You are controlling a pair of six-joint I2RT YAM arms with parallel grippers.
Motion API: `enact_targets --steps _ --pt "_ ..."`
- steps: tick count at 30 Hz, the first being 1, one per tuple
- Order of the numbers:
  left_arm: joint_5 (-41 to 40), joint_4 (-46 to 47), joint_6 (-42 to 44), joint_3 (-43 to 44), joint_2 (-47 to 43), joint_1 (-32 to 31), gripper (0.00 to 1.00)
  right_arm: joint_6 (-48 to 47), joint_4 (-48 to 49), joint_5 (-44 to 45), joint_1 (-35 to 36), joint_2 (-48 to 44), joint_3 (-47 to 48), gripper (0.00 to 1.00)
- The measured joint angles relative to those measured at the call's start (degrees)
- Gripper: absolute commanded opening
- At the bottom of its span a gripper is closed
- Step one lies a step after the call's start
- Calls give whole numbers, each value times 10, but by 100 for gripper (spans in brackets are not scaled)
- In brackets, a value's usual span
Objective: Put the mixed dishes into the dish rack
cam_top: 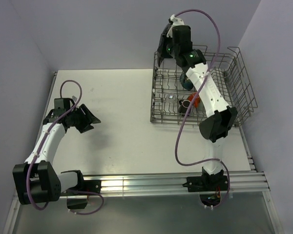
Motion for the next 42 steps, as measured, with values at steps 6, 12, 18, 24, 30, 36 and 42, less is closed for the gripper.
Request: enact_targets --steps 6,12,18,24,30,36,42 --pt "16 17 2 -11 10 -1 59 30 -23 -93 -63 58 18 0" --pt "25 36 2 -14 38 -1 59 39 -55 -120 -99 62 -10 0" --pt "35 56 1 -19 58 -1 59 37 -62 -141 -106 62 -11 0" --pt "42 70 -1 -39 63 -1 58 31 -66 -159 -113 62 -38 0" --pt "42 72 -1 -41 63 -1 58 25 -81 -181 -130 58 -78 0" --pt "42 73 -1 -53 63 -1 58 21 -99 -235 -156 58 -80 0" --pt "42 74 -1 -53 63 -1 59 26 -119 -267 -170 61 -73 18"
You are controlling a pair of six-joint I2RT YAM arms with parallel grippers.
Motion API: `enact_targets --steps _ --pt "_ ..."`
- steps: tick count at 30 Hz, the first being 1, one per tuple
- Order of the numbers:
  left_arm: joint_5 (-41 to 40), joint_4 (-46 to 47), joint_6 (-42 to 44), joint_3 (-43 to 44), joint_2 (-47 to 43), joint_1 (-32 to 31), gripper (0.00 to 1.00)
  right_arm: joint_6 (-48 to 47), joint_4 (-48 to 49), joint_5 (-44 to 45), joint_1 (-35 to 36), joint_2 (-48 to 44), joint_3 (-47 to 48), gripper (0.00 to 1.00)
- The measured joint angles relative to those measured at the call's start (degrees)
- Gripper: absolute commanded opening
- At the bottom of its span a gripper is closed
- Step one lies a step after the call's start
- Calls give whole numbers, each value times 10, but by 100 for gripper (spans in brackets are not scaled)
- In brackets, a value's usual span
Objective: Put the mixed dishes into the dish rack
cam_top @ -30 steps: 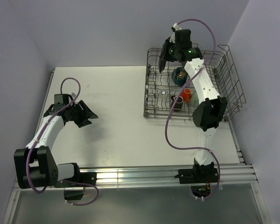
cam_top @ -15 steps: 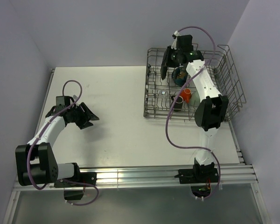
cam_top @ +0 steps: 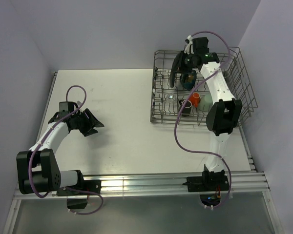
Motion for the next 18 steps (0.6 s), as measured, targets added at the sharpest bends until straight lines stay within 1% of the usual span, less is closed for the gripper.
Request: enact_targets --steps 1,4,5,7,8,9,10,13,18 --pt "0 0 0 0 0 0 59 1 -4 2 0 2 2 23" --pt "2 0 0 0 0 0 59 5 -5 9 -1 12 10 41" --pt "3 -1 0 0 0 0 59 6 -4 10 -1 17 15 54" --pt "4 -1 0 0 0 0 59 8 -3 15 -2 22 21 65" --pt "4 -1 0 0 0 0 59 8 -3 19 -3 23 21 84" --pt "4 -2 0 0 0 0 60 8 -5 23 -2 23 21 93" --pt "4 -2 0 0 0 0 60 8 -5 26 -2 24 21 99" --pt "5 -2 0 0 0 0 60 2 0 32 -2 19 12 100" --pt "7 -2 0 0 -2 0 61 0 13 44 2 -30 -66 100"
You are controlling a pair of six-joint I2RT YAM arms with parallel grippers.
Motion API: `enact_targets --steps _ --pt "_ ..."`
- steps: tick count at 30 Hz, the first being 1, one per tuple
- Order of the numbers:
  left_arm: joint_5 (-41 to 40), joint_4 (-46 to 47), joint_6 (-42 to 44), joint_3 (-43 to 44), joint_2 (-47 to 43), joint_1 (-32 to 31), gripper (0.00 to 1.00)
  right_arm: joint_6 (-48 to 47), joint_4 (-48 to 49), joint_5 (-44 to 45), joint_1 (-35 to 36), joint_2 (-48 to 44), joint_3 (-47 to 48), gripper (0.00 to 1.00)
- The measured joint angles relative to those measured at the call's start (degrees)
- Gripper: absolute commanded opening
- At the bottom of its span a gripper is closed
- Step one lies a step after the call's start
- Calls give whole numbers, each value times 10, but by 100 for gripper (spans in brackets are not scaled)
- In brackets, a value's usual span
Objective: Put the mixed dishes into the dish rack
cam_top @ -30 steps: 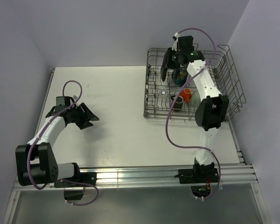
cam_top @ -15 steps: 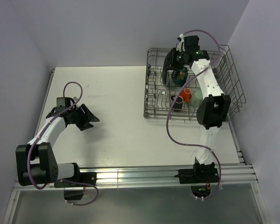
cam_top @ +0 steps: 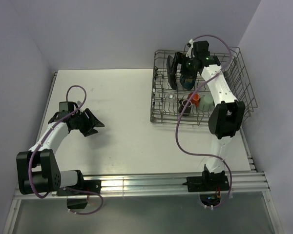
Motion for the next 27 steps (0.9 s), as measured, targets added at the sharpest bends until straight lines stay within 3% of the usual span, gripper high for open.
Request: enact_targets --steps 2,3,6,14,21,27 --pt "2 0 0 0 -1 0 63 2 2 6 5 -30 -25 100" --pt "2 0 0 0 -1 0 72 4 6 9 10 -51 -41 100" --pt "5 1 -5 0 -2 0 77 10 17 23 44 -132 -101 100" --pt "10 11 -40 0 -23 -30 86 35 33 114 257 -401 -361 100" --pt "-13 12 -97 46 -14 -130 91 90 17 139 252 -521 -593 100" --pt "-51 28 -140 150 38 -267 94 107 -16 179 252 -596 -628 100"
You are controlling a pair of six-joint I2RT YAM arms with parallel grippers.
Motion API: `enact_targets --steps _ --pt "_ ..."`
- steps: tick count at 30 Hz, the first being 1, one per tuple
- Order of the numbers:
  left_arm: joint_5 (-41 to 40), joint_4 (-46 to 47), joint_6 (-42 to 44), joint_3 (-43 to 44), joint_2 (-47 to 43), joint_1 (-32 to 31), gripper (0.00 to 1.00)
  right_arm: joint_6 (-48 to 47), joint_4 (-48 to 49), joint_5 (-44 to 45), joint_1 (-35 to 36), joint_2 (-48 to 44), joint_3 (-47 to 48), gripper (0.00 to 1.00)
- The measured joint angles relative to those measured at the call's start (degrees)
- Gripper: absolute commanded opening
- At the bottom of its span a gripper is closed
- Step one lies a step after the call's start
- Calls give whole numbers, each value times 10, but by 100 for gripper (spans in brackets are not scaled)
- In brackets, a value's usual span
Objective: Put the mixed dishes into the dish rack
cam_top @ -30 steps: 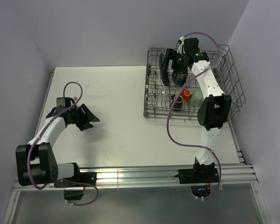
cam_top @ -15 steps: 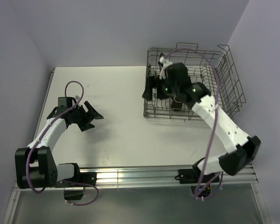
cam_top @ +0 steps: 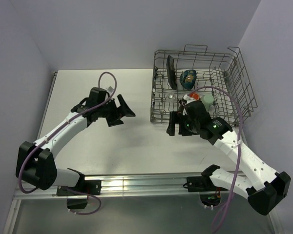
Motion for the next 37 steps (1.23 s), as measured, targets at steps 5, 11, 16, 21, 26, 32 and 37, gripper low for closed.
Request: enact_targets --steps 5,11,16,21,26,32,37 --pt "-33 -6 -28 16 5 -81 94 2 -9 12 -39 -35 -21 100" --pt "-78 -13 -75 -37 -63 -140 94 2 -21 -15 -103 -84 -59 100" --pt "-102 -20 -118 -108 -183 -162 95 21 8 -52 -105 -125 -73 100" --pt "-113 -6 -162 -170 -296 -163 97 82 68 -109 -105 -204 -150 100" --pt "-112 28 -205 -233 -376 -163 97 158 95 -132 -105 -302 -231 100" --pt "-99 66 -247 -290 -425 -163 98 232 94 -129 -105 -388 -251 100" --pt "-75 126 -281 -340 -461 -163 99 258 95 -123 -105 -429 -258 100"
